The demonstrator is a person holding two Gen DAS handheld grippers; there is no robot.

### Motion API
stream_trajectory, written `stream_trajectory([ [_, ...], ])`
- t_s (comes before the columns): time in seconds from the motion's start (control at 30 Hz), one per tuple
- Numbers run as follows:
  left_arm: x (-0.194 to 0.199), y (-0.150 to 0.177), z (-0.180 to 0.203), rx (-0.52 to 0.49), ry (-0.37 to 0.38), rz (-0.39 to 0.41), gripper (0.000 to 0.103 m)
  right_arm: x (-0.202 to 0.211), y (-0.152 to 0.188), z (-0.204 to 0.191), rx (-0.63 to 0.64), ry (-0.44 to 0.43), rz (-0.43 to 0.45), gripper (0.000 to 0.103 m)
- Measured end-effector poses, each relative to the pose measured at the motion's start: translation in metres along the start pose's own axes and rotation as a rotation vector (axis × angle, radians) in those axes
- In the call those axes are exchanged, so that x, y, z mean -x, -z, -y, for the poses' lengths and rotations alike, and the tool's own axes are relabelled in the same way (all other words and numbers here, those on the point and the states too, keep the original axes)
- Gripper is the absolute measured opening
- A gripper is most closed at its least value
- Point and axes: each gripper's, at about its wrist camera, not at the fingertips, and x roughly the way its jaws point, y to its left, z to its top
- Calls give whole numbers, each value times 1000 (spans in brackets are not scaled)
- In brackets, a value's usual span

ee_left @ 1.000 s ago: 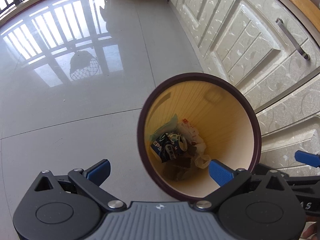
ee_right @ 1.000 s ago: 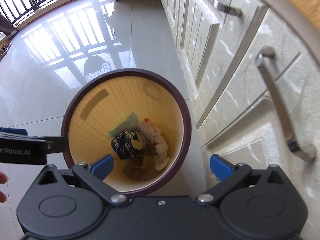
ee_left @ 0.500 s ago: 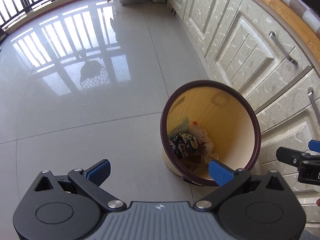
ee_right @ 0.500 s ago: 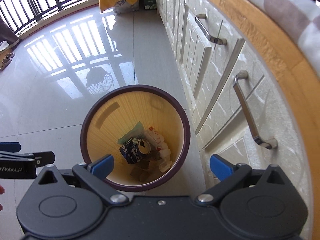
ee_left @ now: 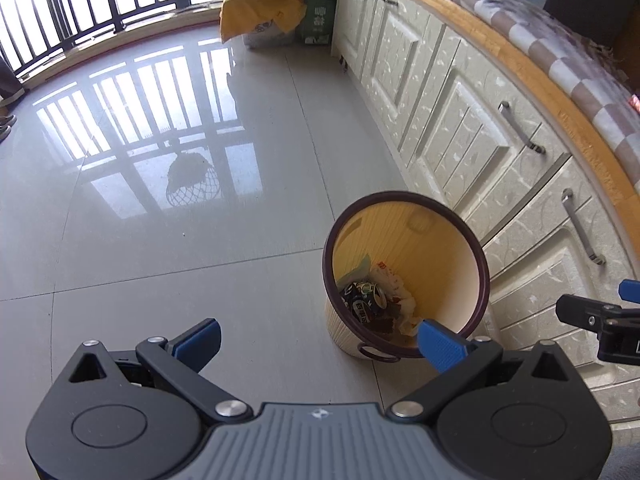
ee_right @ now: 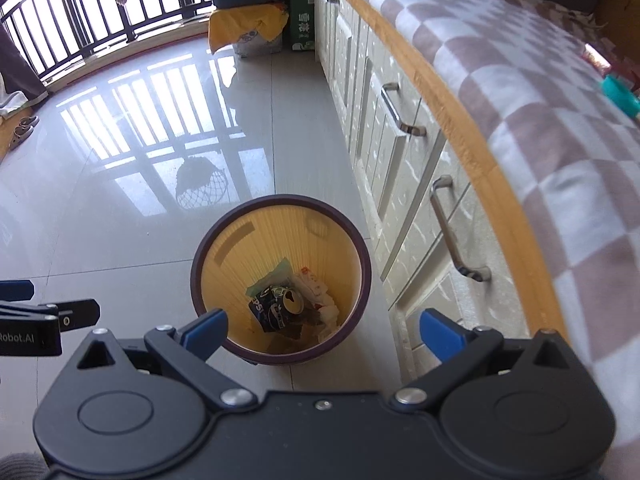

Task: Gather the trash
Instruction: 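Lift both open tools away from the wastebasket back toward the bench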

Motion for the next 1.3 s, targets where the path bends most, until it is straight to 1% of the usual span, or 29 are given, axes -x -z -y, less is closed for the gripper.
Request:
stream_trajectory([
  [0.17,33,3,4,2,10,62,103,37,4,3,-4,2,60,103],
  [0.37,75,6,17,-20,22,144,103,85,8,17,-31,3,159,103],
  [0.6,123,6,39,-50,46,257,103,134,16,46,-72,24,273,103],
  [0.7,141,7,53,-69,70,303,103,154,21,61,-91,37,316,103],
  [0.83,162,6,79,-96,98,362,103,175,30,85,-116,69,364,103],
  [0.97,177,6,111,-138,146,412,103,194,41,113,-151,106,407,103],
  [1.13,189,6,157,-206,204,455,103,213,60,153,-203,153,450,103],
  [1.3,195,6,207,-266,263,494,103,225,80,196,-266,199,475,103],
])
